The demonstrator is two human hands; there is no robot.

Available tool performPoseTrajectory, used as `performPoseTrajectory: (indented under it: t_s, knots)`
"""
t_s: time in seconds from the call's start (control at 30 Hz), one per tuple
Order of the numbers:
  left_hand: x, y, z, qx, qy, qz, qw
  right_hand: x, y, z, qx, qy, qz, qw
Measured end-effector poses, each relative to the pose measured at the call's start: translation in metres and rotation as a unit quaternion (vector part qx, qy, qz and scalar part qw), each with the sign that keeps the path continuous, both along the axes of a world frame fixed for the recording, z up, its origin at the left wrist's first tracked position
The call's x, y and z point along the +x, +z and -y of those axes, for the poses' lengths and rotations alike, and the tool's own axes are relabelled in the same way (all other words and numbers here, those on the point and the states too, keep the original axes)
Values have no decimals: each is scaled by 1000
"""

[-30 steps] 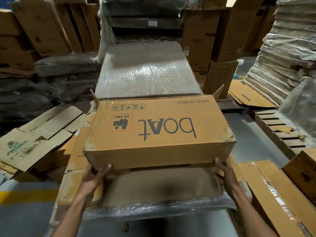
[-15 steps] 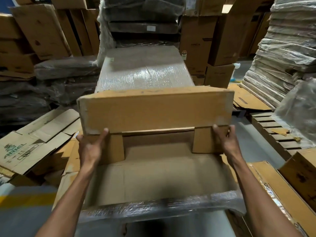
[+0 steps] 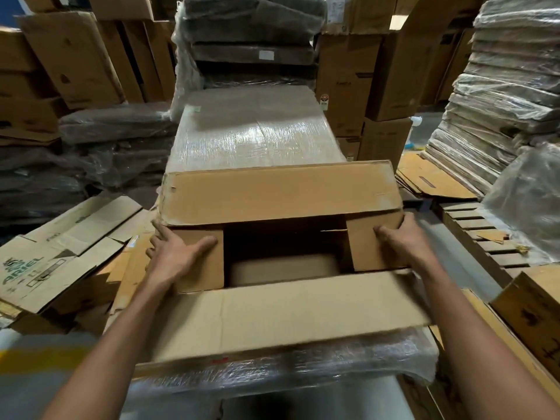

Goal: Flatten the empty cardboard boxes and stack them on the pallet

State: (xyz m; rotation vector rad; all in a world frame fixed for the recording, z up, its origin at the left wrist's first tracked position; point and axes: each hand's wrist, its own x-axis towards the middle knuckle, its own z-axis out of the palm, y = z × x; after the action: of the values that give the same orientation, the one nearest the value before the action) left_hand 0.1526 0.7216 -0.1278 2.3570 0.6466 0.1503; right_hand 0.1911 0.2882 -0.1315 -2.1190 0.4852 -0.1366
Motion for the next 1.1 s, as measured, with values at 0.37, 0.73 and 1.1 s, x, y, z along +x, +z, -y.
performPoseTrajectory:
  t_s: [0.37, 0.73, 1.1]
  knots:
    - [-11, -30, 38, 217, -1, 21, 976, -25, -38, -49, -335, -6, 143, 931]
    - [-7, -34, 35, 270, 20, 18, 962, -24, -7, -163, -72, 253, 127, 956]
    - [-15, -44, 34, 250, 24, 62, 966, 28, 47, -164, -307, 195, 287, 886]
